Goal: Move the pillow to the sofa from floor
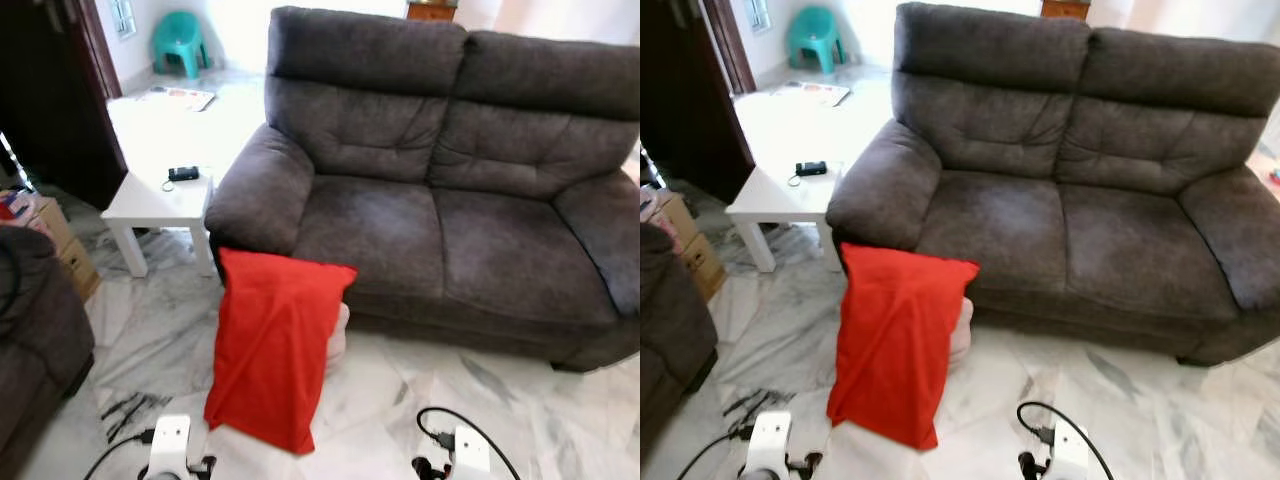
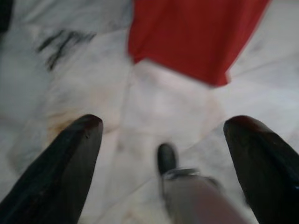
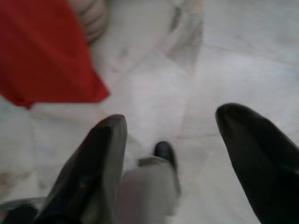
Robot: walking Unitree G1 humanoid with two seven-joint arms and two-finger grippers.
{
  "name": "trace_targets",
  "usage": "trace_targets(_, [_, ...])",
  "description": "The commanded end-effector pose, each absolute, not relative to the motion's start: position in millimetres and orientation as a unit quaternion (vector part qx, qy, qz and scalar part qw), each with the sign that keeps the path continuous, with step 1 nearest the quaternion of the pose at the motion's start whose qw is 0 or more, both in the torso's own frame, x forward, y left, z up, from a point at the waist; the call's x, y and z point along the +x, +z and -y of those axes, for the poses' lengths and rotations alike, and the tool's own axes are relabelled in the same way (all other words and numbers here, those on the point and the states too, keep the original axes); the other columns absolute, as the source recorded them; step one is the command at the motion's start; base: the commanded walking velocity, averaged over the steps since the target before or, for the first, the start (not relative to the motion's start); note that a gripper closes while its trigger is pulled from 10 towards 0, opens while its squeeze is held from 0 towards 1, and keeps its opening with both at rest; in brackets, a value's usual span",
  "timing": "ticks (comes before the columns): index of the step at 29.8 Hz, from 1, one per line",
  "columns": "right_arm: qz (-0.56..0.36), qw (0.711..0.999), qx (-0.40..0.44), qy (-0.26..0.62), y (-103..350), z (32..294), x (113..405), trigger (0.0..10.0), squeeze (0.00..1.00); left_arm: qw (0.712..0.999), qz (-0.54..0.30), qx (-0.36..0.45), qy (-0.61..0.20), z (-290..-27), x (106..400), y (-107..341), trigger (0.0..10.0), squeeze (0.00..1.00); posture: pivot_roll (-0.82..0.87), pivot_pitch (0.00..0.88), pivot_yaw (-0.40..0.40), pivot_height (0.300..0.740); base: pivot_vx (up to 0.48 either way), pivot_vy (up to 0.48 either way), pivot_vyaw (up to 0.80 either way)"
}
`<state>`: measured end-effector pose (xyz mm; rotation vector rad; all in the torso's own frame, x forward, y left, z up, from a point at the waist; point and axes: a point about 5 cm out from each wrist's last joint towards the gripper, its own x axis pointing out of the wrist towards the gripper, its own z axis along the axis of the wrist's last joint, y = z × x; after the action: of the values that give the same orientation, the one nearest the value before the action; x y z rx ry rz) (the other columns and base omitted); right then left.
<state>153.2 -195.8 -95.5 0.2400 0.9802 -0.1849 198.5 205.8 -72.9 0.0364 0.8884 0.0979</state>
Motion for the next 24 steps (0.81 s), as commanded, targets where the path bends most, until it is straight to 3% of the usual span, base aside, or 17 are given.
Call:
trace_targets(1, [-0.459,0.877,0.116,-0.087,-92.4,195.8,160.5,10.0,0.00,0.899,-0.435,0.016,0.052,-207.4,194.7,-74.7,10.0,0.00,-0.04,0.000,-0.070,0.740,0.266,0.000,0.00])
trace_targets(24, [-0.463,0.875,0.112,-0.088,-92.8,196.0,160.0,10.0,0.00,0.898,-0.436,0.015,0.050,-206.2,194.3,-75.2,10.0,0.00,-0.04,0.000,-0.070,0.740,0.265,0.000,0.00])
